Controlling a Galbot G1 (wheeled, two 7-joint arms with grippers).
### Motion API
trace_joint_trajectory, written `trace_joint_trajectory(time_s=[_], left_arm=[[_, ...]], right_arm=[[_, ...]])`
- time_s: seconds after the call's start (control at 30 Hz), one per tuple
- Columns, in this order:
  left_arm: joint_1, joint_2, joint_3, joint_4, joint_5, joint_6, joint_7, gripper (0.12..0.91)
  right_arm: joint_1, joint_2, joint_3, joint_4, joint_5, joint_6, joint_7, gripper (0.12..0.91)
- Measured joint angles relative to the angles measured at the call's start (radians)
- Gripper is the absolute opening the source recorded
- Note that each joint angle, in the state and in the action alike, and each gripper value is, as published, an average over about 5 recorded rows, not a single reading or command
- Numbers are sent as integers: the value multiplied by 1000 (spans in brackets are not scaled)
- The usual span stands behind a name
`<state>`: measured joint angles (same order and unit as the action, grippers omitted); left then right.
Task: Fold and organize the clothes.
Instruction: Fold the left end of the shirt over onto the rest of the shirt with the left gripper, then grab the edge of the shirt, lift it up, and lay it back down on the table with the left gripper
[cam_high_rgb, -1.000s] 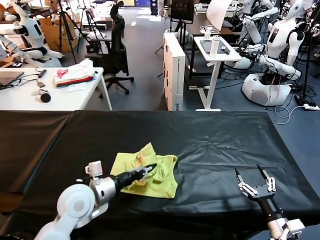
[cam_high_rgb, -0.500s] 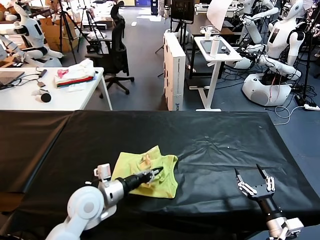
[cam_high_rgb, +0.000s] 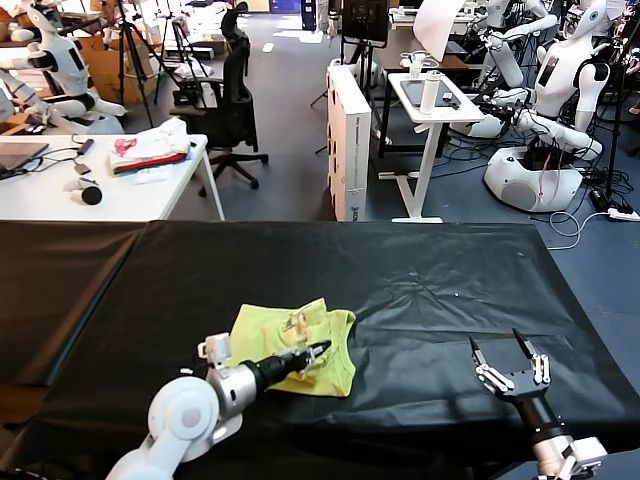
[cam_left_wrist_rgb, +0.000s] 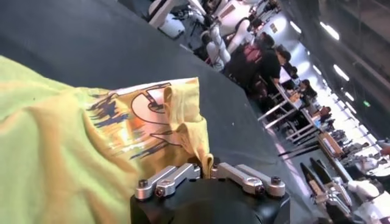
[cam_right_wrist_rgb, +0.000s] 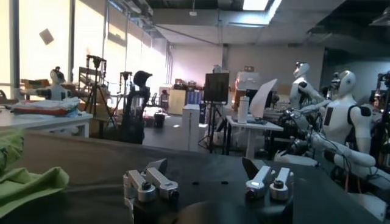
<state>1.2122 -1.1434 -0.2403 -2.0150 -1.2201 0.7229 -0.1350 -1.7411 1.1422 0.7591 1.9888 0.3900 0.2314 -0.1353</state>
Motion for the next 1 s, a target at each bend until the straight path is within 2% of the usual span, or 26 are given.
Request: trace_joint_trajectory(time_s=[0.23, 0.33, 0.5, 0.67, 0.77, 0.87, 1.0], left_arm=[[10, -44, 12, 0, 24, -2, -2, 763], [14, -67, 14, -1, 37, -3, -3, 878], [31, -92, 7, -20, 74, -4, 5, 906], [59, -71, -38, -68, 126, -21, 36, 907], [80, -43, -90, -104, 179, -60, 69, 907], [101, -8, -148, -124, 251, -117, 111, 907], [124, 40, -225, -129, 327, -185, 142, 907]], right_arm=[[-6, -22, 10, 1, 7, 1, -2, 907], [-2, -27, 5, 1, 7, 2, -2, 907], [0, -36, -19, 16, 1, -19, 15, 907], [17, -68, -71, 54, -31, -120, 49, 907], [46, -100, -127, 69, -10, -190, 64, 907], [90, -136, -208, 77, 31, -253, 78, 907], [160, -175, -340, 82, 52, -292, 98, 907]])
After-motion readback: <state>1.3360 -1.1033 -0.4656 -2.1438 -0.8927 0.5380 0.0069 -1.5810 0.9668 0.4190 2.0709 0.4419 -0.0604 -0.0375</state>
